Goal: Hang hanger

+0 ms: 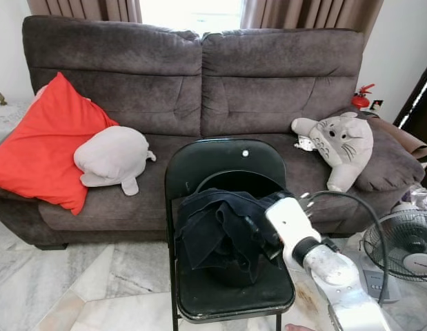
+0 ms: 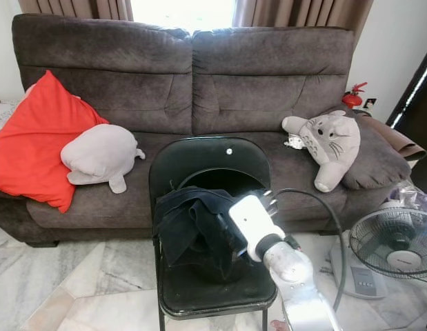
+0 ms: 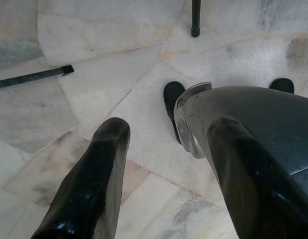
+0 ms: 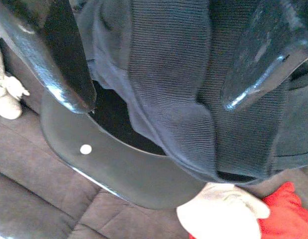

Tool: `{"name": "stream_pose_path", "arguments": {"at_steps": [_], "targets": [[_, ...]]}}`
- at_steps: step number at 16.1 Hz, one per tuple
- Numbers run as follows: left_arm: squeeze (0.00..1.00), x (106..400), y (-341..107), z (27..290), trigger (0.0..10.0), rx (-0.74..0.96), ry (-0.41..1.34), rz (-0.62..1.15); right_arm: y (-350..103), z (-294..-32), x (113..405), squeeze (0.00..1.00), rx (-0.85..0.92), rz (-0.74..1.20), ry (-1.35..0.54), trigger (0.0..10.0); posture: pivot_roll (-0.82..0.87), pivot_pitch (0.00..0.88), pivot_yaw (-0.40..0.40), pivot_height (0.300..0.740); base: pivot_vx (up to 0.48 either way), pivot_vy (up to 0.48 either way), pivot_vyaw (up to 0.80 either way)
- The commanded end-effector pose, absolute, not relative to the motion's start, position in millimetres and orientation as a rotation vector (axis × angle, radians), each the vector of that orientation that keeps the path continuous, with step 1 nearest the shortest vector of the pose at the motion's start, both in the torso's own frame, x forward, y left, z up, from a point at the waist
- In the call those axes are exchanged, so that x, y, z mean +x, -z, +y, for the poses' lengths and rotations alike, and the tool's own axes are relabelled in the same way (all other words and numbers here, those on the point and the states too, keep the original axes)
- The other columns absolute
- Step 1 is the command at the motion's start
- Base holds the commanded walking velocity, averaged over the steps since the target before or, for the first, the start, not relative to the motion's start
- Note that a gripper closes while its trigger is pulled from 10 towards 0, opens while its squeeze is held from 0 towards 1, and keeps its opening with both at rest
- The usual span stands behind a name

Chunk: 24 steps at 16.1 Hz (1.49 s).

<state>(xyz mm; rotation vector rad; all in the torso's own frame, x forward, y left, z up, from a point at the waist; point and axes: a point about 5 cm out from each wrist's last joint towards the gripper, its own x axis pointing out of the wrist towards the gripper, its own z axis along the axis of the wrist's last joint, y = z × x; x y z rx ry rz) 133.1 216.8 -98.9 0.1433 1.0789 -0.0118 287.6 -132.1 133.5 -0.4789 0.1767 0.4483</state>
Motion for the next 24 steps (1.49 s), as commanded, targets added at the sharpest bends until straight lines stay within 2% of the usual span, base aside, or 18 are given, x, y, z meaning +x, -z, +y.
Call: {"name": "stream_pose_path", "arguments": {"at_steps": [1, 2, 9, 24], "targets": [[0.00, 132.7, 99.4, 215.6, 10.0, 0.142, 0.013, 1.086, -137.6, -131.1, 289.3, 0.34, -0.503, 0.171, -0.453, 10.0, -0.02, 0.000, -0.034, 0.740, 0.000, 0.000, 0.00], [0.00, 132.8, 99.4, 215.5, 10.0, 0.141, 0.014, 1.085, -136.9, -130.5, 290.6, 0.00, -0.500, 0.175, -0.461, 10.0, -0.02, 0.000, -0.034, 0.740, 0.000, 0.000, 0.00], [0.00, 132.5, 99.5, 215.2, 10.0, 0.138, 0.013, 1.085, -136.9, -133.9, 305.4, 0.00, -0.520, 0.189, -0.427, 10.0, -0.01, 0.000, -0.033, 0.740, 0.000, 0.000, 0.00], [0.00, 132.1, 99.7, 215.1, 10.0, 0.139, 0.017, 1.087, -124.5, -133.8, 312.9, 0.00, -0.511, 0.237, -0.410, 10.0, 0.01, 0.000, -0.033, 0.740, 0.000, 0.000, 0.00]]}}
